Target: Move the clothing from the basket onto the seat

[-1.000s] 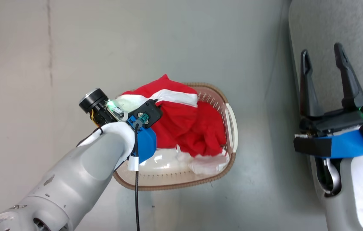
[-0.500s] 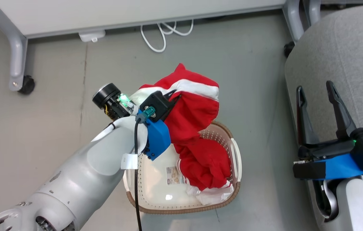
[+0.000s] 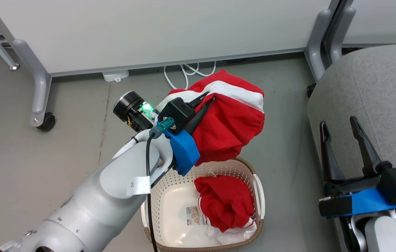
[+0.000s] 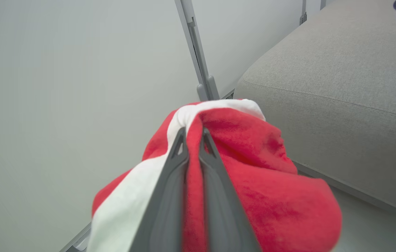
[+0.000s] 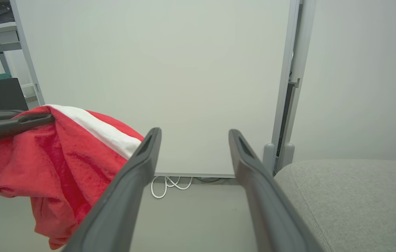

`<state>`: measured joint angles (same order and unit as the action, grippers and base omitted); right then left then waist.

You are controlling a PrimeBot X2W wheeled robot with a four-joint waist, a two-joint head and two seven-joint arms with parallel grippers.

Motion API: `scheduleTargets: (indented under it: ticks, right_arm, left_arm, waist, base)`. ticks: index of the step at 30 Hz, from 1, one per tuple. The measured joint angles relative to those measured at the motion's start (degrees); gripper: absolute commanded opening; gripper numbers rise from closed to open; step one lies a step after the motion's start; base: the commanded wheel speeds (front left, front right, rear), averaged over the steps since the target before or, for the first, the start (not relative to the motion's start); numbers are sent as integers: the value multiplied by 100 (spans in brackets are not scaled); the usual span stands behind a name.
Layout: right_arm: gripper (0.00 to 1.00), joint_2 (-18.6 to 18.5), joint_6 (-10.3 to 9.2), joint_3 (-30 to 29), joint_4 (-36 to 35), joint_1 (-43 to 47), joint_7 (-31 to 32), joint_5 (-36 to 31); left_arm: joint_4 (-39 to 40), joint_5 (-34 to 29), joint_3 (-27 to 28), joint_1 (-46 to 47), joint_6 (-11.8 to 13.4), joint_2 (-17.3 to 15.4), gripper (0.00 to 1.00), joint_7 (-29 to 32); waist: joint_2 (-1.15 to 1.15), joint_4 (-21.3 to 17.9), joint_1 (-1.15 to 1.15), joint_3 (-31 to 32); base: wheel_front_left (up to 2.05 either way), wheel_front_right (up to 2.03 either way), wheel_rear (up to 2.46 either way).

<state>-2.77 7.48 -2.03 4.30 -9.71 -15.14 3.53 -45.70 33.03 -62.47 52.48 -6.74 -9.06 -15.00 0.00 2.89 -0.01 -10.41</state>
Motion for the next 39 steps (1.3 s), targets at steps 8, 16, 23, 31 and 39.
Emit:
scheduleTargets:
  ticks: [8, 16, 23, 31, 39]
  right_arm:
    - [100, 0, 0, 37, 70, 209, 0, 15]
    - [100, 0, 0, 189, 91, 313, 0, 48]
    - [100, -1, 0, 723, 123, 347, 0, -143]
    - [100, 1, 1, 1455, 367, 287, 0, -389]
    - [100, -130, 1, 1909, 782, -164, 0, -502]
  left_arm:
    - [203, -125, 234, -242, 21, 14, 0, 1]
    - [243, -213, 288, -344, 7, 24, 0, 0]
    - [245, -266, 334, -366, -21, 47, 0, 0]
    - [267, -342, 349, -366, -35, 135, 0, 1]
    - [399, -443, 267, -307, -37, 276, 0, 0]
  waist:
    - [0, 25, 0, 355]
    - [0, 65, 0, 531]
    - [0, 97, 1, 568]
    - [0, 187, 0, 555]
    - [0, 344, 1, 482]
  base:
    - [0, 0, 0]
    - [0, 0, 0]
    - [0, 0, 0]
    - [0, 0, 0]
    - [0, 0, 0]
